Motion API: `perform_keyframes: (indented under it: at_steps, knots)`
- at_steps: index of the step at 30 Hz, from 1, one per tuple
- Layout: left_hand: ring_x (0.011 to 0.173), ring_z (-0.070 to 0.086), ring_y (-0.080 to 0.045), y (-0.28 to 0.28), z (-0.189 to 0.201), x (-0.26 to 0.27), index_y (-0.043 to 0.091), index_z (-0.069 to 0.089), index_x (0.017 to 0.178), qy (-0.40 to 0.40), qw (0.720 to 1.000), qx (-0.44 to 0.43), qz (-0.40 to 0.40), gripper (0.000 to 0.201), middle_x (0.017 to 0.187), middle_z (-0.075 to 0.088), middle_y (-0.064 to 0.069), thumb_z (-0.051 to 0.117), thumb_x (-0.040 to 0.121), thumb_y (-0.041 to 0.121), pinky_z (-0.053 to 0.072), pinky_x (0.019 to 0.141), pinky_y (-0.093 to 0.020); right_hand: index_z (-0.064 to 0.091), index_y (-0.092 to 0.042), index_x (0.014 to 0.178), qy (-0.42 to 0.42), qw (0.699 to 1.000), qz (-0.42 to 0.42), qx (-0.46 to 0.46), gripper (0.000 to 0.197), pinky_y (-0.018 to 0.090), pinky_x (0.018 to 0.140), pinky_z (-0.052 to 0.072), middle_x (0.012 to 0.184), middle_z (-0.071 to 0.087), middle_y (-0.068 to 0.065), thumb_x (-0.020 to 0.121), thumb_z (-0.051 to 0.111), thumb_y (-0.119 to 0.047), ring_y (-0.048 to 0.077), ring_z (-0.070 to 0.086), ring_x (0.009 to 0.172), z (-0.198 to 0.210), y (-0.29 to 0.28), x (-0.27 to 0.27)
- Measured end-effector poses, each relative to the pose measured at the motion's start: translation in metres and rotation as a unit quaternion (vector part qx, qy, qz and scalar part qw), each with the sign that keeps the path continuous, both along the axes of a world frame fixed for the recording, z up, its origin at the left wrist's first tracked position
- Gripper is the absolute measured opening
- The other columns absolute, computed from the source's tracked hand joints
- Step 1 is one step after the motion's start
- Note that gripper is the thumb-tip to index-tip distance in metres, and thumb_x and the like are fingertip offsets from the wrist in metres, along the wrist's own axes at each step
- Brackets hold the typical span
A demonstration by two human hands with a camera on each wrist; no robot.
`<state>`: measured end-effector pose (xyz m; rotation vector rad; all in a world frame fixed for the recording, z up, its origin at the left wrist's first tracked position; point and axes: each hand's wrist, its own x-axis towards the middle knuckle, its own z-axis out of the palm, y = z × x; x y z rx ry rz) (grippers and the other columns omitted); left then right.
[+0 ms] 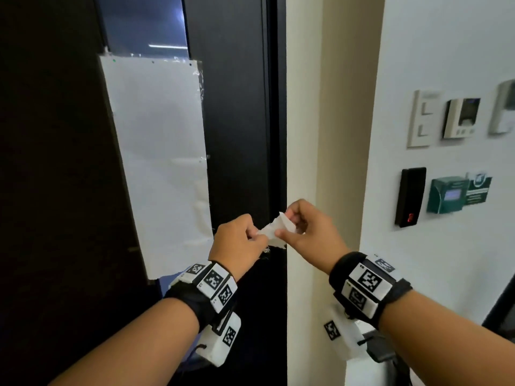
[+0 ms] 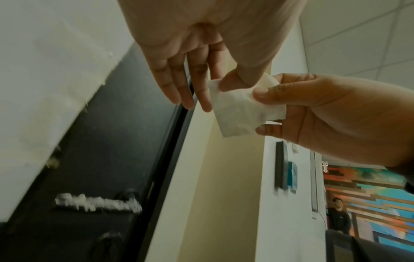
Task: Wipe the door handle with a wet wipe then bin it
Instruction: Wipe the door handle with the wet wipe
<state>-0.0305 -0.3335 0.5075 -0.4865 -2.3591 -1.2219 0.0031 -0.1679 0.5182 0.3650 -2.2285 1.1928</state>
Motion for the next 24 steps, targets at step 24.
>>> perform_keyframes:
  at_steps: [24]
  knots:
    - [0.066, 0.054, -0.007, -0.070, 0.114, -0.060, 0.019, 0.060, 0.094, 0.117, 0.990, 0.025, 0.079, 0.012, 0.074, 0.054, 0.008, 0.061, 0.083, 0.013, 0.041, 0.060, -0.013, 0.070, 0.000, 0.096, -0.172, 0.969, 0.148, -0.093, 0.034, 0.041, 0.082, 0.058, 0.101, 0.071, 0.019, 0.071, 0.083, -0.019, 0.028, 0.070, 0.090, 0.125, -0.052, -0.091]
